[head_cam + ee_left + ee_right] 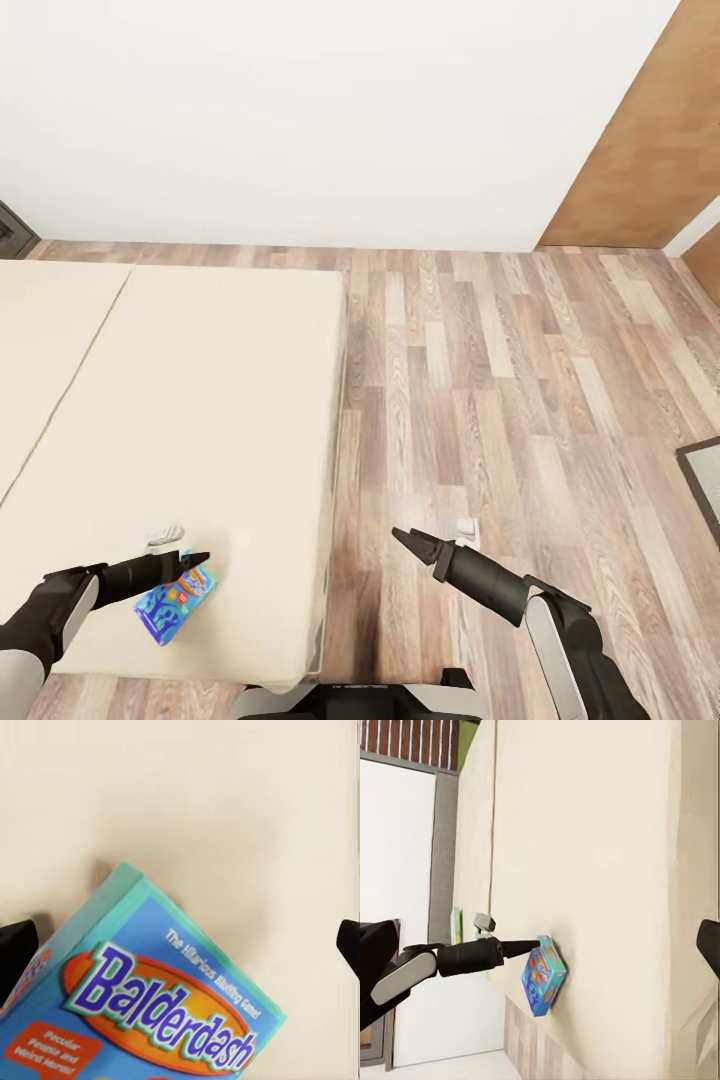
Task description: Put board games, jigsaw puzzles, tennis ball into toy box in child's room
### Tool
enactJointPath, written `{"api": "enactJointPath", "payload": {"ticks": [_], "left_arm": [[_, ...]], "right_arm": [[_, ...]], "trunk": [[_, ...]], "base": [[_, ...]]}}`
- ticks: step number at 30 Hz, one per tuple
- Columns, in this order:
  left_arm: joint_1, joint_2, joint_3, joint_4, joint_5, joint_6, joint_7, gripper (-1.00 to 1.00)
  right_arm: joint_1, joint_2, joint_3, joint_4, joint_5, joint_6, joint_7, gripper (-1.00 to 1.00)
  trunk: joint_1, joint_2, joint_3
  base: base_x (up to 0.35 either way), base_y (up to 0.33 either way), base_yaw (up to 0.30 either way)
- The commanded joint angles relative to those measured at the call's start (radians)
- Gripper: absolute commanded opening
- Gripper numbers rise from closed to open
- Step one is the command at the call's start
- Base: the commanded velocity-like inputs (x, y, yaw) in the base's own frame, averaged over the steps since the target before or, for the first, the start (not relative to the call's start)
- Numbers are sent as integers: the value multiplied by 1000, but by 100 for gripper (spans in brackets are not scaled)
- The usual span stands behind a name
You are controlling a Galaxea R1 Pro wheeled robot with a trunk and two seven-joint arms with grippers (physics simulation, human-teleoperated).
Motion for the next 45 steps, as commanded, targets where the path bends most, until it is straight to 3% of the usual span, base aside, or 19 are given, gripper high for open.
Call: {"api": "enactJointPath", "payload": {"ticks": [1,23,32,35,40,45], "left_arm": [[0,-1,4,-1,0,9,-5,100],[0,-1,5,-1,0,9,-5,100],[0,12,12,-2,1,8,-10,100],[0,25,13,-3,2,15,-35,100],[0,74,14,-4,0,57,-150,100],[0,112,13,-4,-5,84,-224,100]], "right_arm": [[0,1,-2,0,-3,6,2,100],[0,0,-2,3,-3,5,2,100],[0,1,-2,3,-3,5,2,100],[0,1,-2,4,-3,5,2,100],[0,1,-2,5,-3,5,2,100],[0,0,-2,6,-3,5,2,100]], "trunk": [[0,0,-1],[0,0,-1],[0,0,-1],[0,0,-1],[0,0,-1],[0,0,-1]], "base": [[0,-167,0],[0,-62,0],[0,0,0],[0,0,0],[0,0,0],[0,0,0]]}}
